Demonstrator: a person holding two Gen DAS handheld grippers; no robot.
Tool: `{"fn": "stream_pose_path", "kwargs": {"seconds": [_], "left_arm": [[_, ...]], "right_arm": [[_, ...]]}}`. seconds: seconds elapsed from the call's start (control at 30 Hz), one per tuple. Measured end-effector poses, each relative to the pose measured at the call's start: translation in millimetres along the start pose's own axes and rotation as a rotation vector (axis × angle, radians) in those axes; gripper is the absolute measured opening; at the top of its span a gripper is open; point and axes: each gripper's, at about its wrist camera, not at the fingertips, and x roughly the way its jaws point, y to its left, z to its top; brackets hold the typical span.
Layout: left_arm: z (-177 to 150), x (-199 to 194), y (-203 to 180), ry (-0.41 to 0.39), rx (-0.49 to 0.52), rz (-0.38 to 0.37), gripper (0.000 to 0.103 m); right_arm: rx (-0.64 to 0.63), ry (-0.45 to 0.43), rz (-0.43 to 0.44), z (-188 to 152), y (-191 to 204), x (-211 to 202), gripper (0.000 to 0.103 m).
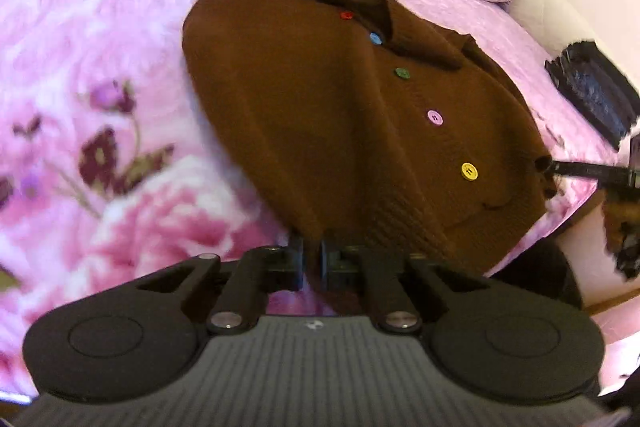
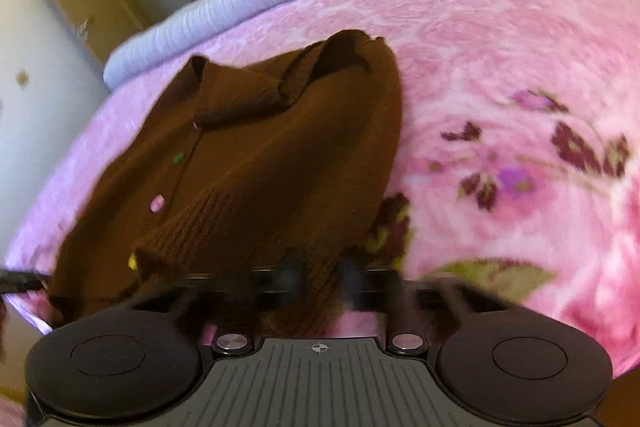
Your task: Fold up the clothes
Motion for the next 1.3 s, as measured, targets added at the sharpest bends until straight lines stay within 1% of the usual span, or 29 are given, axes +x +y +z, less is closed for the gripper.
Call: {"fn": "stream_pose_path", "kwargs": {"seconds": [0.07, 0.13, 0.17, 0.2, 0.27, 0.33, 0.4, 0.47, 0.5, 0.57, 0.6, 0.63, 0.67, 0.7, 0.73, 0.77, 0.83, 0.9, 0.97, 1.0, 1.03, 1.07, 1.1, 1.13, 1.17, 1.2, 1.27, 1.3], "left_arm": [[6.2, -20.0, 4.3, -0.035, 0.041, 0.026, 0.004], [10.6, -43.9, 8.7, -0.057, 0.079, 0.043, 0.005], [10.8, -51.9, 9.4, -0.053, 0.103, 0.046, 0.005], [8.5, -53.3, 8.7, -0.035, 0.130, 0.065, 0.000], [2.4, -52.5, 6.7, 0.007, 0.187, 0.114, 0.000], [-4.8, -42.6, 13.9, 0.062, 0.169, 0.119, 0.000], [-7.6, -37.0, 17.1, 0.075, 0.170, 0.151, 0.000], [-3.1, -40.8, 21.3, 0.060, 0.180, 0.178, 0.003], [2.0, -42.3, 23.6, 0.050, 0.183, 0.186, 0.006], [17.4, -41.7, 26.8, 0.029, 0.196, 0.199, 0.008], [27.6, -37.9, 27.1, 0.015, 0.213, 0.205, 0.012], [37.8, -33.8, 27.3, -0.001, 0.233, 0.210, 0.016], [47.9, -29.7, 27.5, -0.017, 0.252, 0.215, 0.023], [59.0, -24.3, 27.6, -0.035, 0.276, 0.215, 0.026], [71.4, -17.3, 28.1, -0.053, 0.303, 0.212, 0.027], [84.0, -8.9, 28.8, -0.065, 0.329, 0.216, 0.031], [109.5, 13.8, 31.5, -0.083, 0.394, 0.239, 0.033], [135.5, 35.9, 36.2, -0.101, 0.438, 0.236, 0.039], [162.2, 59.5, 43.8, -0.117, 0.457, 0.217, 0.042], [174.2, 72.5, 47.4, -0.120, 0.463, 0.208, 0.044], [185.8, 86.0, 50.8, -0.122, 0.471, 0.200, 0.044], [197.5, 99.5, 54.3, -0.123, 0.478, 0.192, 0.045], [207.5, 111.6, 57.7, -0.126, 0.483, 0.183, 0.045], [217.0, 123.2, 61.1, -0.131, 0.488, 0.175, 0.045], [225.6, 131.0, 65.1, -0.142, 0.481, 0.165, 0.045], [234.1, 137.5, 69.4, -0.155, 0.471, 0.153, 0.045], [248.6, 149.1, 78.6, -0.179, 0.435, 0.128, 0.045], [254.8, 159.4, 81.8, -0.186, 0.419, 0.126, 0.046]], "right_arm": [[-0.058, 0.008, -0.047, 10.6, -0.7, -11.8, 0.005], [-0.132, 0.006, -0.124, 18.1, -3.2, -38.2, 0.004], [-0.148, 0.008, -0.144, 20.1, -6.4, -51.4, 0.004], [-0.144, 0.014, -0.152, 21.0, -11.4, -63.7, 0.003], [-0.133, 0.037, -0.173, 16.2, -19.2, -73.7, 0.004], [-0.120, 0.064, -0.196, 5.5, -25.4, -67.0, 0.004], [-0.155, 0.067, -0.287, -3.3, -23.9, -58.8, 0.004], [-0.274, 0.032, -0.381, -6.1, -10.5, -57.0, 0.005], [-0.330, -0.002, -0.397, -3.5, -2.8, -57.5, 0.008], [-0.441, -0.040, -0.335, 8.2, 18.4, -41.7, 0.014], [-0.496, -0.057, -0.298, 14.4, 29.3, -32.8, 0.022], [-0.551, -0.074, -0.262, 20.5, 40.2, -23.8, 0.033], [-0.605, -0.091, -0.225, 26.7, 51.1, -14.9, 0.038], [-0.660, -0.108, -0.187, 32.8, 62.0, -5.9, 0.043], [-0.714, -0.125, -0.150, 39.0, 72.9, 3.0, 0.046], [-0.778, -0.124, -0.132, 45.4, 82.2, 18.0, 0.047], [-0.910, -0.113, -0.106, 58.5, 100.0, 51.1, 0.048], [-1.012, -0.081, -0.098, 73.7, 107.8, 86.3, 0.050], [-1.110, -0.047, -0.091, 89.1, 114.4, 121.8, 0.051], [-1.118, -0.016, -0.077, 96.8, 111.5, 135.9, 0.052], [-1.114, 0.018, -0.060, 104.5, 106.9, 149.1, 0.052], [-1.080, 0.055, -0.027, 112.7, 100.1, 158.7, 0.051], [-1.011, 0.081, 0.024, 125.8, 90.5, 162.1, 0.022], [-0.958, 0.081, 0.046, 139.9, 83.4, 161.1, 0.010], [-0.910, 0.075, 0.059, 153.8, 77.2, 159.2, 0.010], [-0.905, 0.034, 0.021, 169.6, 71.0, 156.2, 0.010], [-0.915, -0.068, -0.082, 202.3, 58.8, 149.7, 0.010], [-0.912, -0.105, -0.131, 220.1, 51.1, 153.1, 0.011]]}}
